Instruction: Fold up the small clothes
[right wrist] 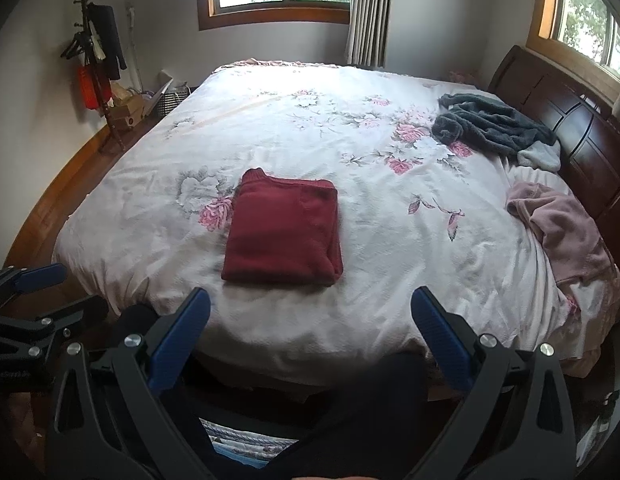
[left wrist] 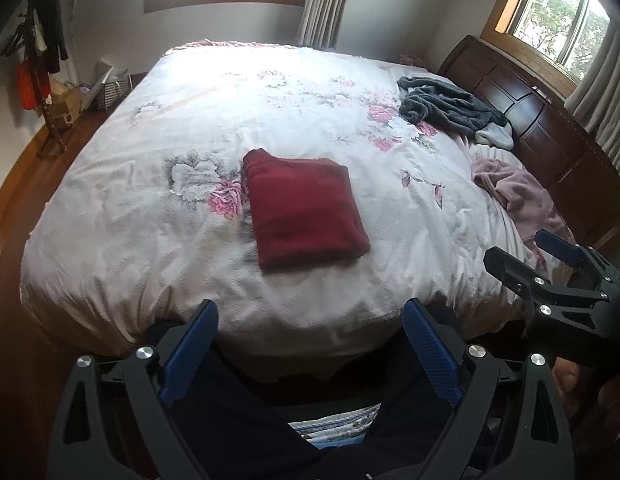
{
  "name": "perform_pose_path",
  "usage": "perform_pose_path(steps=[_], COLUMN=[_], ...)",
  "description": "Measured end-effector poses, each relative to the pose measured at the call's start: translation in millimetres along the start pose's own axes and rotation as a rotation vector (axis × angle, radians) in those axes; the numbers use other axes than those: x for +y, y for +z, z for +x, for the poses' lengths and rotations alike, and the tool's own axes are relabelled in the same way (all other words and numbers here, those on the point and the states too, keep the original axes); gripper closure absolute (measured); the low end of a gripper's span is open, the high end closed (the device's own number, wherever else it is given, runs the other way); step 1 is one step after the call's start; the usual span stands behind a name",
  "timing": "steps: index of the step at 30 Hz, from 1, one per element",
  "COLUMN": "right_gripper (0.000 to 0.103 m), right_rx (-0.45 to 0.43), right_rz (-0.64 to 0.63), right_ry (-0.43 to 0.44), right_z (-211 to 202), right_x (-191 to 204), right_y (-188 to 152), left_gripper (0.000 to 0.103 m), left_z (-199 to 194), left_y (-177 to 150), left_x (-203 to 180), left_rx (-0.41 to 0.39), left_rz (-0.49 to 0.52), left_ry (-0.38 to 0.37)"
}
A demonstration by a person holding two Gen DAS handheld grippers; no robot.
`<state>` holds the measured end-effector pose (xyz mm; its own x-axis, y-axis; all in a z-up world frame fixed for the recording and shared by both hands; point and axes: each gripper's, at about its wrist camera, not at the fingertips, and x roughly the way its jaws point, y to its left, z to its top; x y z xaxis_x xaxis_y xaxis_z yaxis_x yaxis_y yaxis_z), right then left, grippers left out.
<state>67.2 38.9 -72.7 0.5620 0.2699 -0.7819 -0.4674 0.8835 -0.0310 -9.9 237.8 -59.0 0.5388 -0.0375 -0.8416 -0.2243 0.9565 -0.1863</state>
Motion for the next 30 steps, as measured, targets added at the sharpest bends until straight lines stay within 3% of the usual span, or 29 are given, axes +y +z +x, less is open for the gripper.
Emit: perform_pose_path(steps=[30], right_gripper=[0.003], right_rx=[0.011], right_rz=[0.015], right_ry=[0.013], right_z=[7.5], right_x=[-0.1], right_y=[1.8], left_gripper=[0.009], left_z=[8.0], left_y=[0.9], left_x=[-0.4], left_rx=[0.022], left_rz=[0.016], left_ry=[0.002])
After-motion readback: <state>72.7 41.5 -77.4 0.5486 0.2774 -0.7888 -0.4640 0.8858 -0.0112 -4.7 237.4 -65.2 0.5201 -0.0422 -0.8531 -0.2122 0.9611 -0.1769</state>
